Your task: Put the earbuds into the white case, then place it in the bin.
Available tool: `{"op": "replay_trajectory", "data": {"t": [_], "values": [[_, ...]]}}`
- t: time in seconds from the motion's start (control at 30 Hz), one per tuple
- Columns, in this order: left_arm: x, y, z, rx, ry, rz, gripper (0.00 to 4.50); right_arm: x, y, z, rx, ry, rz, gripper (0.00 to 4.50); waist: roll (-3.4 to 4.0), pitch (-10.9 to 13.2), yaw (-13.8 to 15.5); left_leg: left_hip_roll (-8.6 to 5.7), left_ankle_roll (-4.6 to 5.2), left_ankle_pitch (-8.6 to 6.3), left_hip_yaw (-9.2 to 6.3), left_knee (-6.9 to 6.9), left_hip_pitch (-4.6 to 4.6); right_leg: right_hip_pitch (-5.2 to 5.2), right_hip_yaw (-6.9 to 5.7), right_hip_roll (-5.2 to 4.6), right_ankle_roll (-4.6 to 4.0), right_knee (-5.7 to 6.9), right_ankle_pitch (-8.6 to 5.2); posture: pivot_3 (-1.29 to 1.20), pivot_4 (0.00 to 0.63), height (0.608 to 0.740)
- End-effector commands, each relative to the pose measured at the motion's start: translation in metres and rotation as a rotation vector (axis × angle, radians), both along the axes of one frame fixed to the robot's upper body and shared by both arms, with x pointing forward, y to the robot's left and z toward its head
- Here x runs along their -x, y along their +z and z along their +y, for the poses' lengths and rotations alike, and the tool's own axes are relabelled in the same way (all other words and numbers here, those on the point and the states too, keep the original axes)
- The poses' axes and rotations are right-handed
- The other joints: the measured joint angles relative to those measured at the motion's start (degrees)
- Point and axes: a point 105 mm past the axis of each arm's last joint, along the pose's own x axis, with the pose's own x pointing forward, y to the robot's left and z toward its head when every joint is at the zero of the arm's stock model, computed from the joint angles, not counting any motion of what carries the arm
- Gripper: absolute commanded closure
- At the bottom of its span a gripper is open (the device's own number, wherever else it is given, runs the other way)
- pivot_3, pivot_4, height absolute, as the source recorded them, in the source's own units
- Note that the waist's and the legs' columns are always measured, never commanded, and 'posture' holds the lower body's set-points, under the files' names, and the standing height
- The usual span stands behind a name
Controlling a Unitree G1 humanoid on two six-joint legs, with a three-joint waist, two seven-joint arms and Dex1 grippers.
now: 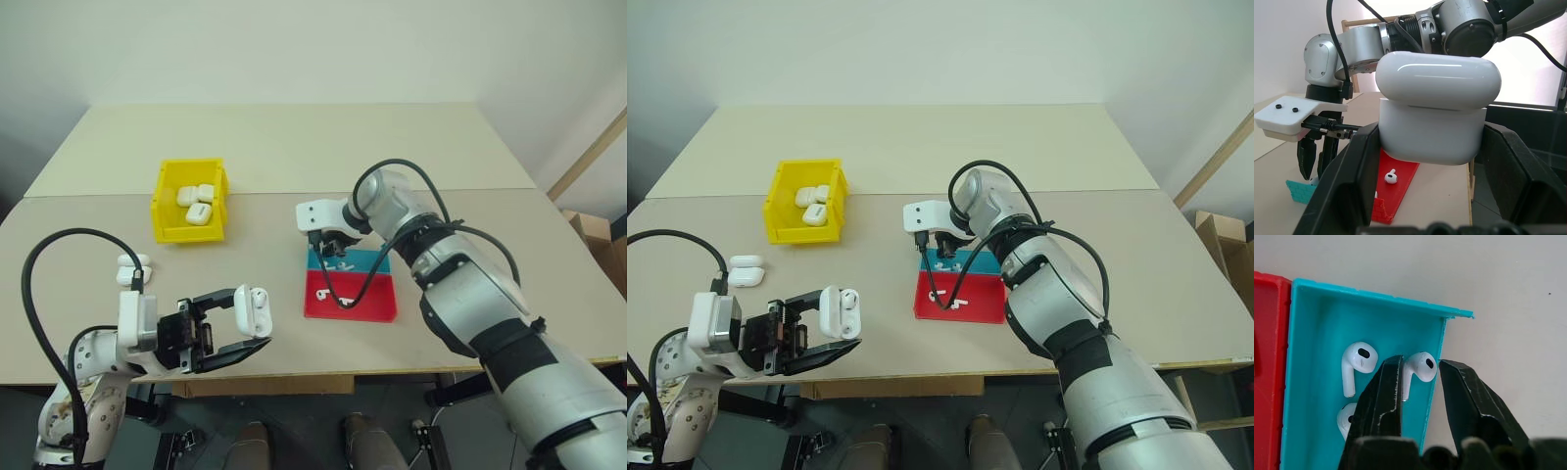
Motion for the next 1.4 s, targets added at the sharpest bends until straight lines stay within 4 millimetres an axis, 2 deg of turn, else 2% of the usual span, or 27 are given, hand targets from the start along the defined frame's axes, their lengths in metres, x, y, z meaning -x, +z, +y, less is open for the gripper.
{"op": "replay_trajectory", "data": {"t": [0.03,0.8,0.83,0.87,1.1,1.4], "values": [[0.004,0.005,0.000,0.005,-0.006,-0.043,1.72,-0.001,0.011,0.006,-0.022,0.030,-0.029,3.00,0.00,0.00,0.00,0.00,0.00,0.00,0.00,0.00,0.00,0.00,0.00,0.00,0.00,0.00,0.00,0.00,0.150,0.740],[0.002,0.006,-0.001,0.001,0.005,-0.052,1.72,-0.002,0.000,-0.001,0.018,0.011,-0.022,3.00,0.00,0.00,0.00,0.00,0.00,0.00,0.00,0.00,0.01,0.01,0.00,0.00,0.00,0.01,0.00,0.00,0.150,0.740],[0.002,0.006,-0.001,0.001,0.005,-0.052,1.72,-0.002,-0.001,-0.002,0.019,0.008,-0.023,3.38,0.00,0.00,0.00,0.00,0.00,0.00,-0.01,0.00,0.01,0.01,0.00,0.00,0.00,0.01,0.00,0.00,0.150,0.740],[0.002,0.006,-0.001,0.002,0.004,-0.053,1.72,-0.002,-0.001,-0.003,0.021,0.007,-0.021,3.54,0.00,0.00,0.00,0.00,0.00,0.00,0.00,0.00,0.01,0.01,0.00,0.00,0.00,0.01,0.00,0.00,0.150,0.740],[0.001,0.006,-0.001,0.000,-0.001,-0.053,1.72,-0.003,-0.002,-0.004,0.019,0.005,-0.024,3.54,0.00,0.00,0.00,0.00,0.00,0.00,0.00,0.00,0.02,0.01,0.00,0.00,0.00,0.01,0.00,0.00,0.150,0.740],[0.000,0.008,-0.002,0.002,-0.008,-0.054,1.72,-0.003,0.022,-0.001,-0.048,0.024,-0.039,3.54,0.00,0.00,0.01,0.00,0.00,0.00,0.00,0.00,0.01,0.01,0.00,0.00,0.00,0.01,0.00,0.00,0.150,0.740]]}}
